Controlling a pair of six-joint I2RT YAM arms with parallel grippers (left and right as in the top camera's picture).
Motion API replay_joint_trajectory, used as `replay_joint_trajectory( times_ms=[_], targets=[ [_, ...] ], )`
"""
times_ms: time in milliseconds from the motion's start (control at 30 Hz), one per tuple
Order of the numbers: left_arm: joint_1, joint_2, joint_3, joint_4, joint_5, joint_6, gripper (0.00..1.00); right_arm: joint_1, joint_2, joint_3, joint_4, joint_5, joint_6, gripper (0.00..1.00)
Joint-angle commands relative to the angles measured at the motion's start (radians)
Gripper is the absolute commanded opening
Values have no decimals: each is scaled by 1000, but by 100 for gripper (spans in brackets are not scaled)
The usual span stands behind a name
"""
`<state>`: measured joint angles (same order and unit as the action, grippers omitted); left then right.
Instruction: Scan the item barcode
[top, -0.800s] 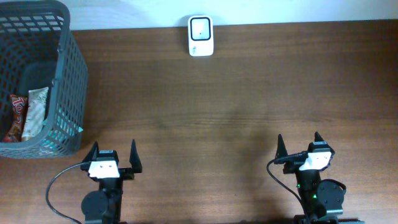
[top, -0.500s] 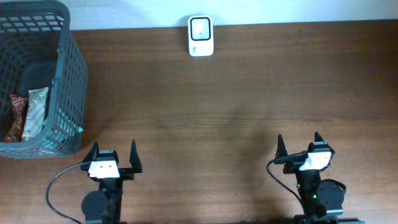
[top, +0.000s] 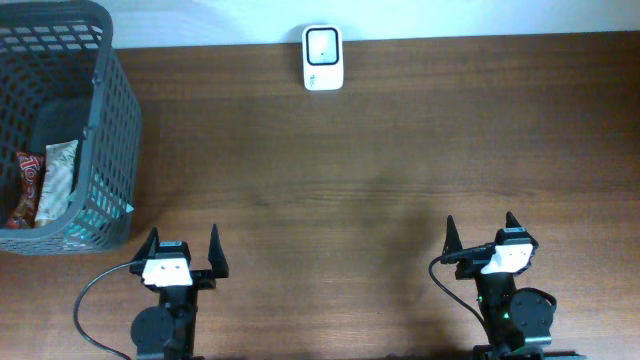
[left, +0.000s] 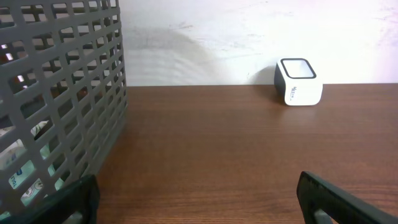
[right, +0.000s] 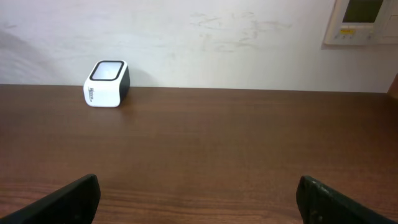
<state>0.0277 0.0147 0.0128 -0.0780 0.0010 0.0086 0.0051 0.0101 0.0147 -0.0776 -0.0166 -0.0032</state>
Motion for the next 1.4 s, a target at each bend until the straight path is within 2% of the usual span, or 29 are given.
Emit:
replay_joint_trajectory(
  times_ms=[0, 433, 533, 633, 667, 733, 833, 933, 967, 1033, 1100, 1133, 1200, 1300, 1367],
  targets=[
    [-3, -8, -4, -4, 19, 23, 99, -6, -1, -9, -1, 13, 4, 99],
    [-3, -8, -4, 2, 9, 23, 99, -6, -1, -9, -1, 13, 4, 99],
    [-3, -8, -3, 38, 137, 23, 99, -6, -1, -9, -1, 13, 4, 99],
    [-3, -8, -3, 383, 355, 22, 99, -6, -1, -9, -1, 13, 4, 99],
    [-3, -8, -3, 514, 362, 22, 99, -6, -1, -9, -1, 13, 4, 99],
    [-2, -7, 3, 783, 293, 23, 99, -6, -1, -9, -1, 13, 4, 99],
    [-2, 29, 121, 821, 141, 25, 99, -6, -1, -9, -1, 13, 4, 99],
    [-2, 262, 430, 711, 129, 198, 99, -6, -1, -9, -1, 13, 4, 99],
    [-2, 336, 519, 656, 121, 220, 99, -6, -1, -9, -1, 13, 4, 99],
    [6, 590, 835, 426, 121, 226, 99, -6, -1, -9, -1, 13, 4, 99],
    [21, 782, 1097, 217, 206, 277, 99, -6, -1, -9, -1, 13, 4, 99],
    [53, 964, 1321, 34, 285, 343, 99, -6, -1, -9, -1, 13, 4, 99],
    [158, 1265, 1712, -222, 295, 352, 99, -6, -1, -9, -1, 13, 4, 99],
    [322, 1587, 2086, -429, 295, 345, 99, -6, -1, -9, -1, 13, 4, 99],
    [388, 1710, 2187, -536, 294, 345, 99, -6, -1, -9, -1, 13, 4, 99]
  ],
)
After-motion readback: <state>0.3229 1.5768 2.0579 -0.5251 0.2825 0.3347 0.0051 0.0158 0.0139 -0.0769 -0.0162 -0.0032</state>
